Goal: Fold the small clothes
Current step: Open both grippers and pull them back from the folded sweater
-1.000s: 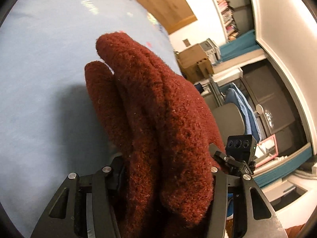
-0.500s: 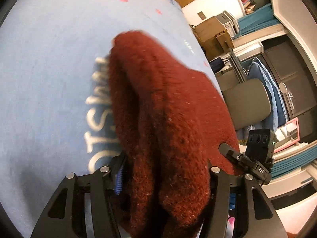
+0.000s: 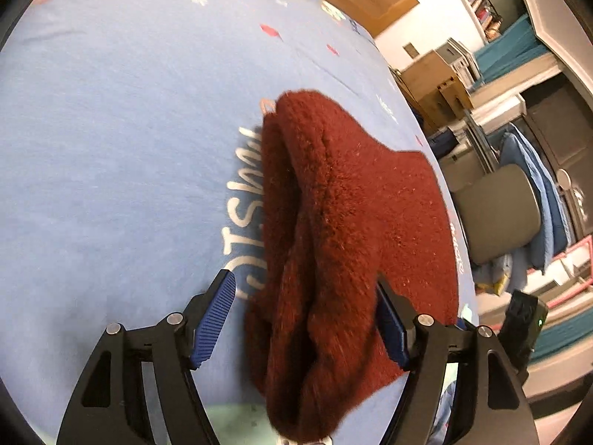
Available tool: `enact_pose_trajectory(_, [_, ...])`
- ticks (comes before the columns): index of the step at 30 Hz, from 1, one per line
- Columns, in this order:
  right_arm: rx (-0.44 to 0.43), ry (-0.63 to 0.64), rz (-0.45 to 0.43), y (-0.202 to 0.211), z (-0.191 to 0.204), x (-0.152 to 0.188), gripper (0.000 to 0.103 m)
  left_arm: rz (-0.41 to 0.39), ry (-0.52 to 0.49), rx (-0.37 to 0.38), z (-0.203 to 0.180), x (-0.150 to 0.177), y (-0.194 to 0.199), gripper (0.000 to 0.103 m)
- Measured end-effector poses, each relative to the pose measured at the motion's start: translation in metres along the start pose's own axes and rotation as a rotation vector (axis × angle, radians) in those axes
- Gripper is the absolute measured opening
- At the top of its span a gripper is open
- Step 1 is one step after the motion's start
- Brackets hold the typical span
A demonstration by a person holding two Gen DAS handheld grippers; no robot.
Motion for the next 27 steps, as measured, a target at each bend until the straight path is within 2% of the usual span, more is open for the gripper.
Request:
enact_pose_trajectory(5, [0.111, 0.04, -0.007, 0.018, 0.02, 0.006, 0.083, -0.09, 0.0, -0.126, -0.019, 0.033, 0.039, 0.067])
enact_pose_trajectory(7, [0.155, 0.07, -0.01, 0.034, 0.035, 0.02, 0.083, -0.132, -0.015, -0.182, -0.029, 0.053, 0.057, 0.067])
enact_pose_trajectory(13, [0.202, 0.107, -0.079, 0.071, 0.079, 0.052, 0.084, -0.275, -0.043, -0.308, -0.057, 0.111, 0.107, 0.068])
enact_pose_trajectory(16, [0.222, 0.136, -0.106, 0.092, 0.103, 0.069, 0.084, -0.31, -0.059, -0.356, -0.072, 0.141, 0.122, 0.068])
enact_pose_trajectory(18, [0.237, 0.155, -0.117, 0.101, 0.117, 0.077, 0.085, -0.336, -0.078, -0.388, -0.079, 0.158, 0.131, 0.073])
enact_pose_trajectory(19, [0.246, 0.165, -0.125, 0.108, 0.123, 0.084, 0.086, -0.35, -0.089, -0.406, -0.083, 0.169, 0.136, 0.083])
enact_pose_trajectory(20, [0.252, 0.17, -0.13, 0.115, 0.129, 0.09, 0.087, -0.362, -0.1, -0.421, -0.087, 0.178, 0.141, 0.089])
enact_pose_trajectory(23, [0.278, 0.178, -0.144, 0.131, 0.142, 0.108, 0.088, -0.399, -0.148, -0.476, -0.097, 0.199, 0.155, 0.097])
enact_pose_trajectory(27, [0.297, 0.179, -0.171, 0.154, 0.153, 0.131, 0.091, -0.429, -0.208, -0.518, -0.105, 0.223, 0.17, 0.102])
Point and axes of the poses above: each gripper's, at about its wrist camera, not at the fingertips, and y roughly against the way its jaws point, z to its left, x to its underside, the point moved 2 cm from there along -y, roughly the way its jaws point, and after that the axes turned 14 degrees about -x, right-handed, at the moved point
